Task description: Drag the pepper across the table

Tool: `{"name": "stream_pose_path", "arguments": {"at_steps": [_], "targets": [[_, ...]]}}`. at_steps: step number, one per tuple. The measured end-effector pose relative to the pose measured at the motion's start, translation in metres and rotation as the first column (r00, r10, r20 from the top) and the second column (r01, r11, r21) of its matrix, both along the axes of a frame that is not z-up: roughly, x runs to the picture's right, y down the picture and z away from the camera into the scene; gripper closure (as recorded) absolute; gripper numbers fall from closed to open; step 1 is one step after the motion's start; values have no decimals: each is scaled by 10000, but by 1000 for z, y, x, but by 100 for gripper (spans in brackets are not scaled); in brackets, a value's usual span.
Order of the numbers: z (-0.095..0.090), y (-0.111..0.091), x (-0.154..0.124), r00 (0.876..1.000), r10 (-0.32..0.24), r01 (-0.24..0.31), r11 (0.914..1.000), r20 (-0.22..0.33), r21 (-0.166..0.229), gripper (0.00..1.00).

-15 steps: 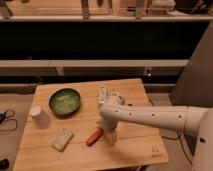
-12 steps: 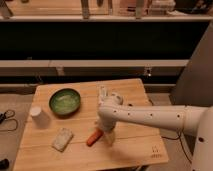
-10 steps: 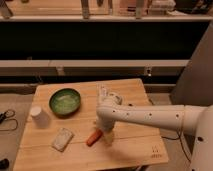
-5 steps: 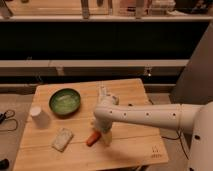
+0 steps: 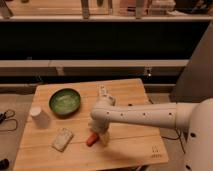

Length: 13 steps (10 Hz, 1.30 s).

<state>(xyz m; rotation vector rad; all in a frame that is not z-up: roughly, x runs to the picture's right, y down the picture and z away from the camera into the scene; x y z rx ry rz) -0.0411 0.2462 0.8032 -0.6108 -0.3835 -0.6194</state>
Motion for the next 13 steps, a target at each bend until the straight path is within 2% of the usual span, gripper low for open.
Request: {"name": "stream_pose_path", "arguments": {"at_steps": [2,4,6,8,9,10,13], "targets": [[1,-2,-5,9999,-103,102,9999,86,57,27],[2,-1,-7,9997,-213,212,9997,140,86,49],[4,0,-7,9996,-227,226,9997,166,86,65],[6,-1,-5,9997,-160,159,9999,175,64,89],[6,-1,-4,9998,-127,127,9999,174,52,96],[7,-1,-1,9998,-87,86,10000,155,50,100],[8,-2,4,9999,5,-6,10000,132,18,100]]}}
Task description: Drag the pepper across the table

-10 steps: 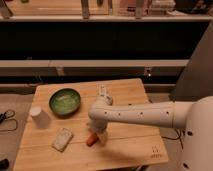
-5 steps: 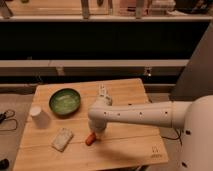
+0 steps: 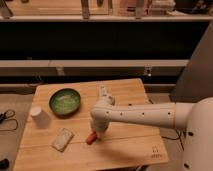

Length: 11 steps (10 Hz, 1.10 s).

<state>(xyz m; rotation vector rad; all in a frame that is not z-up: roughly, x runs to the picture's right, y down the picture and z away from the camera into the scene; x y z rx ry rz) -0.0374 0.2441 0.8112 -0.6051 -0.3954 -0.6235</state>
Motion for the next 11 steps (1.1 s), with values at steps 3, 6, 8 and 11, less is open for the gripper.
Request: {"name": "stream_pose_path", "arguments": {"at_steps": [3,6,8,11], "targets": [[1,-2,1,10000,8,-8,10000,68,-49,100],[7,-13,31,10000,-49,49,9999,12,-103,100],[10,-20,43,10000,-87,87,9999,-8,-120,100],[16,-35,47,9996,-291,291,9995,-14,-119,100]]}}
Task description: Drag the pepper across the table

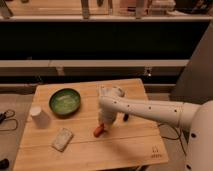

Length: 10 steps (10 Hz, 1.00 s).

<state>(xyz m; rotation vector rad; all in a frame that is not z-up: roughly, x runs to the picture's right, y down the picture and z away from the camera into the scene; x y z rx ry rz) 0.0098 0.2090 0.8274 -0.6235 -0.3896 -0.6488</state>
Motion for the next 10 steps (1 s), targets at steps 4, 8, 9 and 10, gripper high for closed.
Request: {"name": "stream_pose_path", "arguments": {"at_steps": [4,8,9,10], "targets": [[11,-20,36,9999,-122,122,9999,-90,-11,100],[16,-30,40,9987,-488,488,9988,-124,-23,100],[18,-31,43,9979,-614,614,9981,-181,-20,100],[18,-31,42,9976,-677,677,9977,-174,-15,100]]}}
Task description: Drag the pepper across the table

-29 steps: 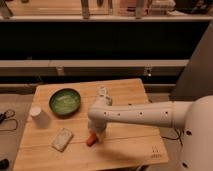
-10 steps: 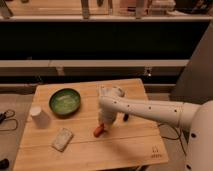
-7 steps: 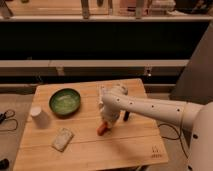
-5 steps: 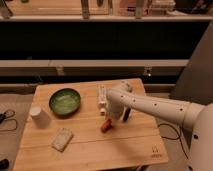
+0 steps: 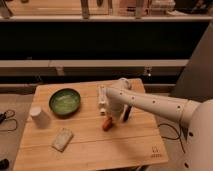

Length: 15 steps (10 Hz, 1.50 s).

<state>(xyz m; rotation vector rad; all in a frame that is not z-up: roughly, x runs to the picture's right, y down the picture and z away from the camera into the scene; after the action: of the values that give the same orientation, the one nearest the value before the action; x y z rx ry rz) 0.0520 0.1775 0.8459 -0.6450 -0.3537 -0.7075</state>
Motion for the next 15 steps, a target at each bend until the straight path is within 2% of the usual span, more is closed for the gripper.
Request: {"name": "stream_pose_path", "arguments": {"at_steps": [8,12,15], "targets": [[10,1,6,9974,-700,701,9975,-183,0,100],[11,7,0,9937,-1087,1087,9941,-255,-21,100],[10,7,0,9935,-1108,1108,9938,-264,-31,100]]}}
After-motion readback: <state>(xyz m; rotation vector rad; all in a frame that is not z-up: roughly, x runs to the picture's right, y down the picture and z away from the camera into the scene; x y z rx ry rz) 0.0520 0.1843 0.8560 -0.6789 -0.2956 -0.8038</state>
